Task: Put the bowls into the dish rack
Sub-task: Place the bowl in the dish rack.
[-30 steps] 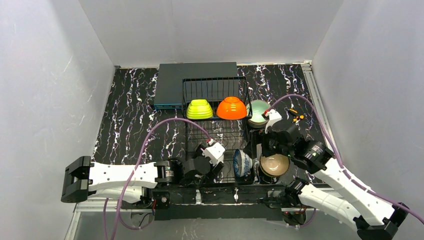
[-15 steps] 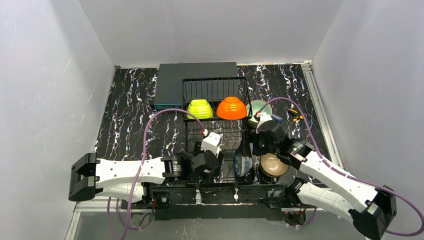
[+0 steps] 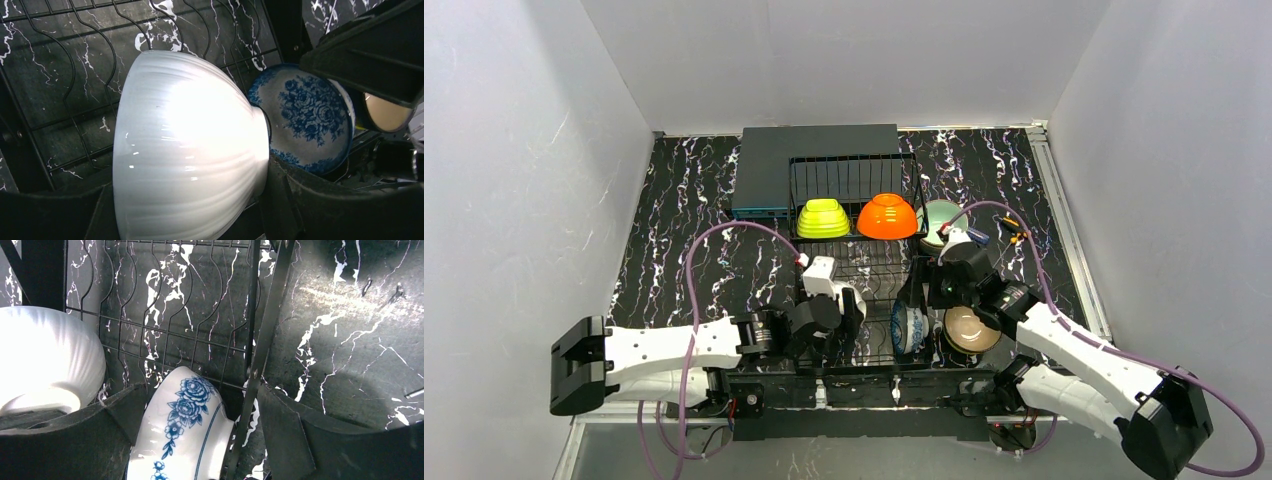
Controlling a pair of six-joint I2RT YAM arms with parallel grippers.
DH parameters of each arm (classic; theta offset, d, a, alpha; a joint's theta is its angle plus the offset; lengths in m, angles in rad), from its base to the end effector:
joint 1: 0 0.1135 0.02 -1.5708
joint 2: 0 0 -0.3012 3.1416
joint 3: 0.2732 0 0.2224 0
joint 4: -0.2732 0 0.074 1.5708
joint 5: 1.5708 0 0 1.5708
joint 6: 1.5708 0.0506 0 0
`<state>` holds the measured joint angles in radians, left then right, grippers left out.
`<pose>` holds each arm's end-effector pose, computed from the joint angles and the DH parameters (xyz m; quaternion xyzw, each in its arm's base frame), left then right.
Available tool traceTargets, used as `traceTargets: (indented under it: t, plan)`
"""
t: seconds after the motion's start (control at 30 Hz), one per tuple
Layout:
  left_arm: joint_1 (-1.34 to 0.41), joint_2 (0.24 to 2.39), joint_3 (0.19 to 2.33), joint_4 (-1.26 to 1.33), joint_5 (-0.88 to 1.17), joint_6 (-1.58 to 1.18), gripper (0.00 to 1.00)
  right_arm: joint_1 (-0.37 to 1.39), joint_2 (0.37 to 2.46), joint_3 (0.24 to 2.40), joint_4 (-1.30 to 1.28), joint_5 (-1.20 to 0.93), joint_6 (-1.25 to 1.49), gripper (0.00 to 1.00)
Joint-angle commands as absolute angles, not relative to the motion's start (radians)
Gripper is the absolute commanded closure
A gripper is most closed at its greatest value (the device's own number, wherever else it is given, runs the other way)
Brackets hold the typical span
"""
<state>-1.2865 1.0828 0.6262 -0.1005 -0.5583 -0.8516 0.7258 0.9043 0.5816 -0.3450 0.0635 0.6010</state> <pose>0.0809 -0.1813 0.2772 0.0507 0.8495 -0.2933 0.4356 0.1171 0.0996 0.2621 -0.0422 0.8984 0.2461 0.3612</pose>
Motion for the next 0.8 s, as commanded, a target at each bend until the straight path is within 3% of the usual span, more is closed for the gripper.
traceTargets:
  t: [0.0, 0.33, 0.53, 0.77]
  plan:
    - [-1.258, 1.025, 0.616, -0.005, -0.574, -0.882, 1.0, 0.694, 0.909, 0.546, -0.235, 0.008, 0.633, 0.13]
    - [-1.215, 1.043, 0.609, 0.08, -0.515, -0.821, 1.0, 0.637, 0.916, 0.436, -0.078, -0.134, 0.69, 0.22]
    - [-1.184, 1.062, 0.609, 0.136, -0.487, -0.775, 1.0, 0.638, 0.922, 0.431, -0.055, -0.194, 0.682, 0.38]
    - [-1.15, 1.118, 0.595, 0.245, -0.473, -0.735, 1.0, 0.638, 0.922, 0.434, -0.064, -0.247, 0.657, 0.39]
